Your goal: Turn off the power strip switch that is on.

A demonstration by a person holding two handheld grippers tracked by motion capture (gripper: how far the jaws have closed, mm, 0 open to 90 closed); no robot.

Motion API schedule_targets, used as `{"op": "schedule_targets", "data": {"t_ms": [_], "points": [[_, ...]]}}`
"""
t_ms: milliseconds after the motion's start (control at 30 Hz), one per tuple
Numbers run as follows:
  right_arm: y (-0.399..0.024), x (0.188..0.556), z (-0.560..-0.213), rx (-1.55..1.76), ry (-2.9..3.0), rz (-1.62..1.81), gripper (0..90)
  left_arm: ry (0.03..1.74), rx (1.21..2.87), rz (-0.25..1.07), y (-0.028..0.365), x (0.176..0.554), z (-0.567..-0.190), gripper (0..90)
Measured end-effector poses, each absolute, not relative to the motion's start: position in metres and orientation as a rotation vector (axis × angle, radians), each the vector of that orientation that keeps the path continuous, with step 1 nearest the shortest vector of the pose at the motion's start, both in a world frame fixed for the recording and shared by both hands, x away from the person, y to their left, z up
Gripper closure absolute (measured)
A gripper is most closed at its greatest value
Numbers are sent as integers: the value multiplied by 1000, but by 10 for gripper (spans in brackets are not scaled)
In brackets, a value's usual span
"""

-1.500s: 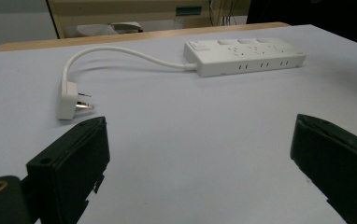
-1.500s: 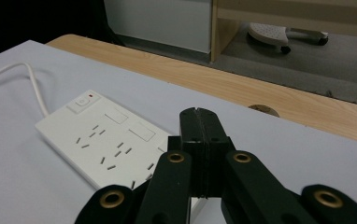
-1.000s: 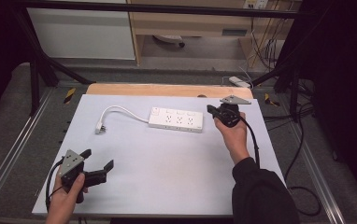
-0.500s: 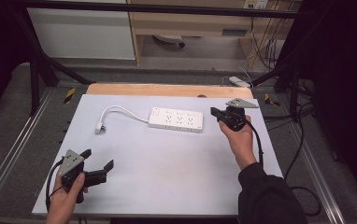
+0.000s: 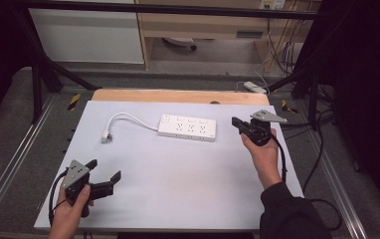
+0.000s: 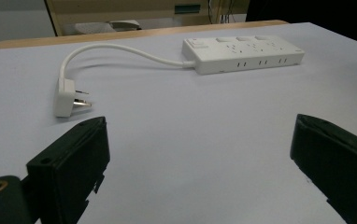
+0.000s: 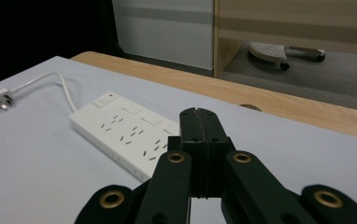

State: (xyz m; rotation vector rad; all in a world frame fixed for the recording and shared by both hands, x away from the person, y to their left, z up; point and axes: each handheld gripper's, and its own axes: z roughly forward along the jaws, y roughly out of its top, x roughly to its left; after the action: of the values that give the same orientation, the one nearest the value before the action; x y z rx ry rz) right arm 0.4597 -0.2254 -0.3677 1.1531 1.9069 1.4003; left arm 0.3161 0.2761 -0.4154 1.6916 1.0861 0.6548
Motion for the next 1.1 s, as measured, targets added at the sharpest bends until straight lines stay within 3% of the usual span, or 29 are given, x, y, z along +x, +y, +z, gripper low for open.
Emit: {"op": "schedule_targets", "data": {"t_ms": [467,633,900,1100], "points": [[-247,428,-375,1176,1871,1441,899,1080,1695,652,275,315,-415,50],[-254,417,-377,1175,1869,1438,852,1079,1696,652,274,315,-415,50],[-264,399,-380,1178,1864,1451,660,1075,1696,649,274,314,-415,50],[-275,386,-384,1235,1826,1434,381,1074,1696,651,274,314,-414,50]]}}
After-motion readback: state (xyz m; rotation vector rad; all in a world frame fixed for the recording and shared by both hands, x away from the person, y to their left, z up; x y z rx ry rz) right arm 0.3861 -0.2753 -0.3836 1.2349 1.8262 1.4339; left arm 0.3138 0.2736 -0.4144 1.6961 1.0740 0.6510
